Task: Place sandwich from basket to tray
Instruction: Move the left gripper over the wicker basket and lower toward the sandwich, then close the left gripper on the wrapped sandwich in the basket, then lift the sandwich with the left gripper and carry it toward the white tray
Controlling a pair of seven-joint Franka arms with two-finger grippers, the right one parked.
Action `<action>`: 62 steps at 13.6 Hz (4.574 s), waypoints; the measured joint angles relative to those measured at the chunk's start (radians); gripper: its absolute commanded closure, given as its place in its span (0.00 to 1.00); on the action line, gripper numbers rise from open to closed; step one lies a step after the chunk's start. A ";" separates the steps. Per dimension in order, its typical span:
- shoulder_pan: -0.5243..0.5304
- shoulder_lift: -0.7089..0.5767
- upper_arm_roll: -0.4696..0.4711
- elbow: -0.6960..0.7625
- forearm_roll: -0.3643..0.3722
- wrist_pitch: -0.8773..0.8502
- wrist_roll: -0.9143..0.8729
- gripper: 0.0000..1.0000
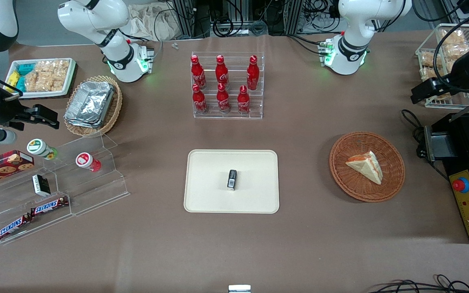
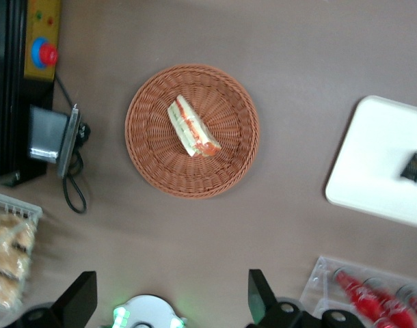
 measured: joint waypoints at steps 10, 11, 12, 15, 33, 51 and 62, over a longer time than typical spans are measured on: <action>-0.001 -0.006 -0.003 -0.387 -0.010 0.347 -0.423 0.01; -0.001 -0.007 -0.004 -0.432 -0.011 0.399 -0.456 0.01; -0.001 -0.006 -0.004 -0.474 -0.011 0.450 -0.486 0.01; -0.001 0.002 -0.005 -0.579 -0.011 0.585 -0.527 0.01; 0.025 0.318 0.039 -0.734 -0.011 1.052 -0.534 1.00; 0.011 0.065 -0.042 -0.316 -0.087 0.401 -0.135 1.00; -0.164 0.448 -0.328 -0.064 0.088 0.566 -0.103 1.00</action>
